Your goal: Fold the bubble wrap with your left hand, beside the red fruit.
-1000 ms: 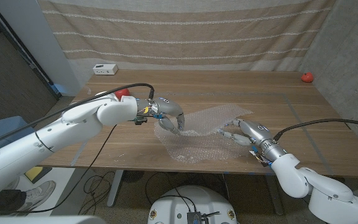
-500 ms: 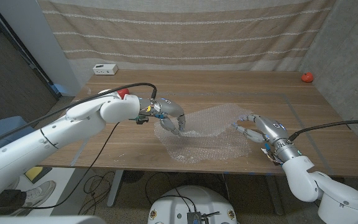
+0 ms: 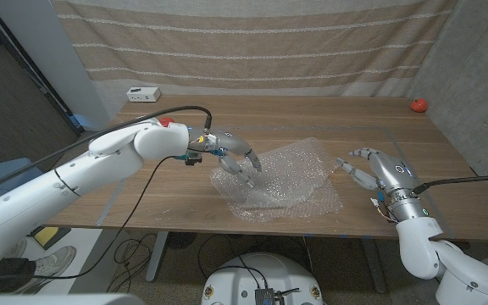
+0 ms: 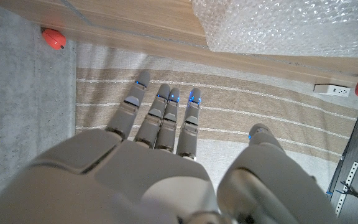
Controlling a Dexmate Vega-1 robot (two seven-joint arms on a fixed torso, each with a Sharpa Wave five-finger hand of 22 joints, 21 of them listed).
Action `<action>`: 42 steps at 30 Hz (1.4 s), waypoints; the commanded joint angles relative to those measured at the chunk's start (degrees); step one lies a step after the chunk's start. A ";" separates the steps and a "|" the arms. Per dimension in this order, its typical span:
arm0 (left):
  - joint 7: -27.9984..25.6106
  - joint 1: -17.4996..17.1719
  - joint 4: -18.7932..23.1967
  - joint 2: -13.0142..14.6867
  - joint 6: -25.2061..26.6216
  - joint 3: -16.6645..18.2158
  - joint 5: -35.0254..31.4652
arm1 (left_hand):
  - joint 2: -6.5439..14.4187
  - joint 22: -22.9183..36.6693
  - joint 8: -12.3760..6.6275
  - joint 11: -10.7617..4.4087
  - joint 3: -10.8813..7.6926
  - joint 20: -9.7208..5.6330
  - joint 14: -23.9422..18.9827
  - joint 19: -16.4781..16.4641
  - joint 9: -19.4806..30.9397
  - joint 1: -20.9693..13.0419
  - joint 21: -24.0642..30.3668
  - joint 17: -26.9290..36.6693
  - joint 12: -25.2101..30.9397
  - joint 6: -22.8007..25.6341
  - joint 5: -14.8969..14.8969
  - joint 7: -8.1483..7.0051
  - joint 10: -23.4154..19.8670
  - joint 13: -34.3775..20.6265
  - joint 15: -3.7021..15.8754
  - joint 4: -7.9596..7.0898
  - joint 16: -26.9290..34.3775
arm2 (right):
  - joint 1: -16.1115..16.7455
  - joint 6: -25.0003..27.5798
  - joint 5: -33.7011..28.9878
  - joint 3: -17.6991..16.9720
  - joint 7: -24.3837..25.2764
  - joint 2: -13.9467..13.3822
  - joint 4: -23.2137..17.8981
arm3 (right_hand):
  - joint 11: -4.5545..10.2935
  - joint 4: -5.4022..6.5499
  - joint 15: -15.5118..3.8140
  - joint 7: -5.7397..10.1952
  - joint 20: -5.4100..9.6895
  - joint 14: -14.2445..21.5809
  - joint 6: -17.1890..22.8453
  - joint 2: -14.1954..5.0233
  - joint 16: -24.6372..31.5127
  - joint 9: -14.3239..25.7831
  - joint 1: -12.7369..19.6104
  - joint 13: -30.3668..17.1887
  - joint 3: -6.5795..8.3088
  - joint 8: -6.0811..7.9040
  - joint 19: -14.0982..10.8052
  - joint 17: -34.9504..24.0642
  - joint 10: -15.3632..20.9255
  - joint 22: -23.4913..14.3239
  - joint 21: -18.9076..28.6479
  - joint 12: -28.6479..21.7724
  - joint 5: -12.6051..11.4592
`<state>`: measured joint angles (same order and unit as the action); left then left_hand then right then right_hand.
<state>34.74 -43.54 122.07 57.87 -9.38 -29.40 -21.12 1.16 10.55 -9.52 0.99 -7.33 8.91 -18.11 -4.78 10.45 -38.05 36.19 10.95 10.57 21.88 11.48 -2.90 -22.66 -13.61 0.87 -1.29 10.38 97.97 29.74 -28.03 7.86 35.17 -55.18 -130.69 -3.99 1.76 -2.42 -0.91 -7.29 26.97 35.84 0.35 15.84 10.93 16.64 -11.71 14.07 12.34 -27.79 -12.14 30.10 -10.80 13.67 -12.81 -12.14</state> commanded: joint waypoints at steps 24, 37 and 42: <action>-33.58 -11.29 -13.94 -11.12 -4.55 7.95 20.78 | 6.58 0.39 -0.26 -3.53 -1.53 -1.33 23.73 13.13 -0.36 7.71 -9.04 -0.32 -0.37 -29.28 -0.89 -6.66 29.25 2.58 -2.91 -2.32 -0.24 | -19.49 -49.76 29.58 2.58 -8.02 16.24 26.14 | 1.15 -2.26 0.95 4.16 3.71 -11.37 -16.67 -3.18 -4.65 -0.12 0.91 0.24 1.04 -2.71 5.33 -0.01 -13.02 0.32 -2.13 2.75 1.02; -36.33 -11.11 -21.68 -17.96 -5.78 9.50 36.51 | 10.72 0.33 -0.67 -2.79 -3.40 -3.79 23.63 10.86 -0.46 11.08 -9.02 -0.51 0.74 -29.89 0.39 -0.47 28.06 3.15 -1.76 -5.53 0.48 | -26.30 -56.45 37.36 2.92 -11.39 21.25 33.85 | 0.76 -2.26 1.37 3.58 3.57 -11.16 -17.95 -3.82 -4.38 -0.18 0.63 0.36 1.23 -2.26 4.45 0.17 -14.06 0.46 -1.86 2.43 1.10; -39.46 -11.19 -24.87 -20.51 -3.74 9.29 39.45 | 11.21 0.39 -0.71 -2.60 -4.67 -3.97 23.33 10.28 -0.46 12.04 -8.89 -0.46 0.74 -30.02 0.94 0.27 28.05 3.21 -1.84 -7.03 0.63 | -27.77 -55.34 39.79 3.44 -13.08 21.79 33.16 | 0.33 -2.38 1.72 3.03 4.10 -11.10 -17.72 -4.11 -4.34 -0.19 0.73 0.40 1.40 -1.98 4.49 0.26 -13.63 0.49 -1.90 2.11 1.12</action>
<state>-0.45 -54.56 103.68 42.75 -14.99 -20.56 8.53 11.89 10.81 -9.99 -1.61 -11.59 5.01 5.53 5.80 9.86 -26.44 27.09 10.38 11.08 -8.06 11.91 -3.06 5.50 -10.38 -1.12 -7.78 10.64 75.13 -22.66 5.08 10.46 25.45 -36.71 -101.00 -3.10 -0.23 -1.11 2.74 -3.59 15.55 18.01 -3.19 11.40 10.65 17.35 -11.18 15.20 9.93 -23.05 -11.74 16.27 -10.11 11.67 -10.36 -11.01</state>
